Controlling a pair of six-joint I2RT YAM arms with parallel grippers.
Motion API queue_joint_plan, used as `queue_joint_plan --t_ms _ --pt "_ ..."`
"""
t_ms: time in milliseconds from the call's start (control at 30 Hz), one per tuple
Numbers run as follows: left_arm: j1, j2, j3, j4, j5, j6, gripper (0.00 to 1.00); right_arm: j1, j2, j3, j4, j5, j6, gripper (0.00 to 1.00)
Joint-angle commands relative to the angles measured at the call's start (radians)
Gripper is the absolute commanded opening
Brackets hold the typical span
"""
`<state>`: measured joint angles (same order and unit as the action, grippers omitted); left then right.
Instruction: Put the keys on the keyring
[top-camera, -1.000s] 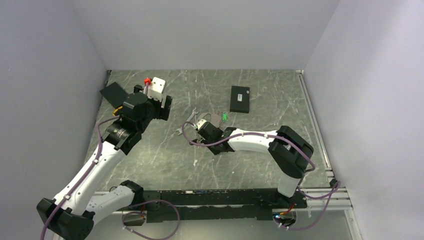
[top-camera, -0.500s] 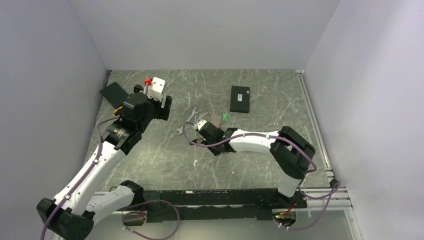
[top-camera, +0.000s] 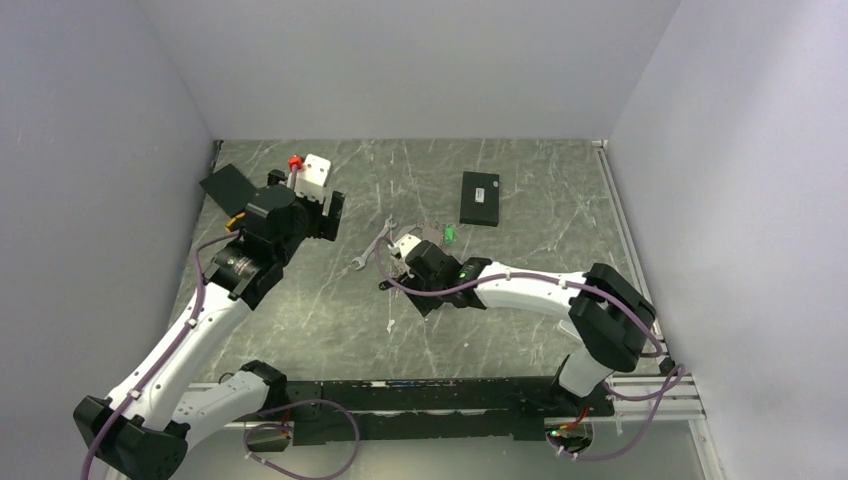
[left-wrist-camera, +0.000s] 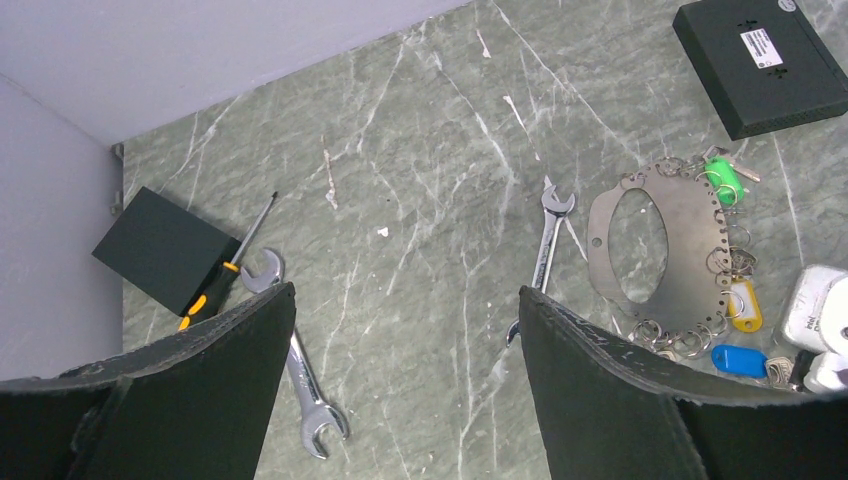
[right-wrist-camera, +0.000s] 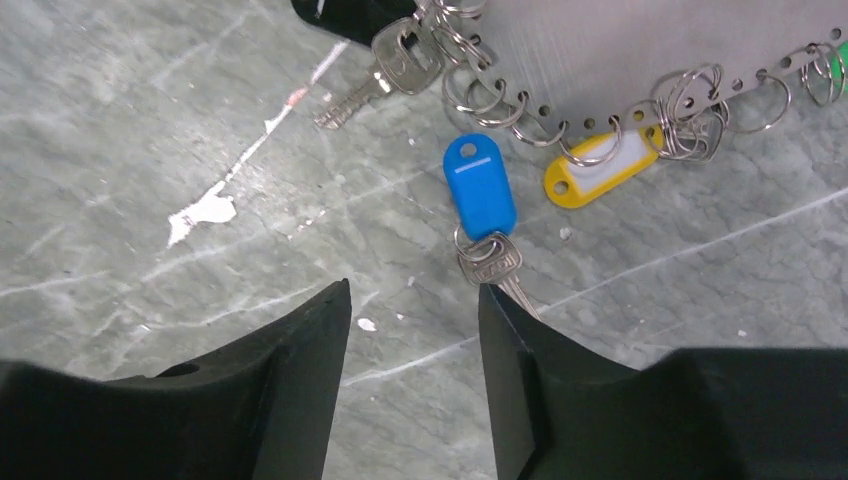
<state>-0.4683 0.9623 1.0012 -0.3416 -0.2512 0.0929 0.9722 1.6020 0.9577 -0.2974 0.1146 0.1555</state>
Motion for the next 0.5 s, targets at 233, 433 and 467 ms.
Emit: queue_joint_plan --t_ms 233,433,467 --pt "-0.004 -0.002 0.007 0.031 0.021 0.001 0.87 0.006 0.089 0.043 0.037 0.131 -0.084 0.58" --pt "-0.004 0.001 0.009 0.029 0.028 -0.003 0.87 0.006 0.143 0.076 0.024 0.174 -0.126 0.55" --pt "-0.004 0.001 0.008 0.028 0.031 -0.003 0.87 0.006 0.147 0.080 0.024 0.174 -0.131 0.55"
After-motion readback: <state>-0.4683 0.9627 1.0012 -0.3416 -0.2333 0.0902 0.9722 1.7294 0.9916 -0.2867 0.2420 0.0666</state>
